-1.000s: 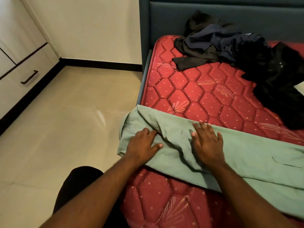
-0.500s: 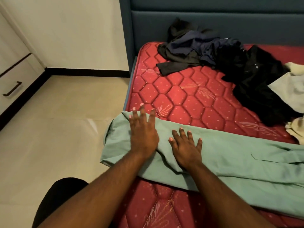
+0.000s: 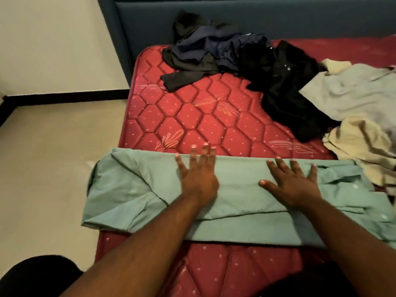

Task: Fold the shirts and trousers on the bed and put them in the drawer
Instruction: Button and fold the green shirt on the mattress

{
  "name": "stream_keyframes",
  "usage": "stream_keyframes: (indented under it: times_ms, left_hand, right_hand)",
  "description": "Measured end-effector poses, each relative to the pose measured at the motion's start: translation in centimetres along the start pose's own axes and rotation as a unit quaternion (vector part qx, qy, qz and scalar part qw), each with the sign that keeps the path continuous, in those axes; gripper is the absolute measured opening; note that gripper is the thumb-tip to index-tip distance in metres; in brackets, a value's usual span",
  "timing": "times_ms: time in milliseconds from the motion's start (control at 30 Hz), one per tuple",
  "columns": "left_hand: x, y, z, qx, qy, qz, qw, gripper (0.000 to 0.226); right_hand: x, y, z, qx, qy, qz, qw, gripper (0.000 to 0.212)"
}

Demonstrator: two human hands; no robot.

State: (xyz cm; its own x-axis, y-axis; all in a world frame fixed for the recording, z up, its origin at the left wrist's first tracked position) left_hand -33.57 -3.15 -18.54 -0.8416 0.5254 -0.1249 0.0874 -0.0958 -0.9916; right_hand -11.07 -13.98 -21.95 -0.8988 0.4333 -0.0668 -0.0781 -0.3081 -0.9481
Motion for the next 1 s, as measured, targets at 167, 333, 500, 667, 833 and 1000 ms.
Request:
stream_keyframes:
  times_ms: [167, 333, 500, 667, 833, 1000]
  left_hand:
    - [-6.5, 5.0, -1.5, 0.086, 0.034, 0.07, 0.993, 0.075]
    - [-6.8, 5.7, -1.5, 0.093, 0.0, 0.015, 0.996, 0.069]
    - [-18.7, 3.0, -2.1, 0.051, 0.169, 0.057, 0.983, 0.066]
    - [-23.6, 7.2, -1.4, 0.118, 0.153, 0.05, 0.98, 0.076]
    - [-26.0, 6.2, -0.9, 0.062, 0.203, 0.015, 0.977, 0.065]
    - [-31.3, 6.8, 0.0, 0.112, 0.224, 0.131, 0.959, 0.073]
  right_hand:
    - [-6.8, 0.7, -0.1, 0.0, 0.014, -0.065, 0.998, 0.096]
    - [-7.9, -0.1, -0.8, -0.029, 0.022, -0.143, 0.989, 0.088]
    - [-13.1, -3.8, -0.2, -0.15, 0.1, -0.439, 0.88, 0.041]
    - [-20.6, -3.0, 3.2, -0.234, 0.215, -0.527, 0.788, 0.035]
    - [-25.7, -2.9, 6.9, -0.197, 0.305, -0.471, 0.804, 0.014]
    - [-24.0, 2.2, 6.0, 0.046, 0.31, -0.476, 0.822, 0.075]
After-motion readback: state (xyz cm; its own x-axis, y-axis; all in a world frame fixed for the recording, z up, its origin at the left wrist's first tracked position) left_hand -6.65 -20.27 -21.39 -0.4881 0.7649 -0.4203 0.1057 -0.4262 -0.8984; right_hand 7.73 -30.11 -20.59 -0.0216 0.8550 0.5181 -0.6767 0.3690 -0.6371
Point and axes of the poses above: each hand's wrist, its own z-axis away from the middle knuckle, its own y-axis out of the palm, x = y × z, the point moved 9 cm from there along -z, towards the middle knuckle, and after that the axes turned 3 degrees about y, right-handed, at the moved point
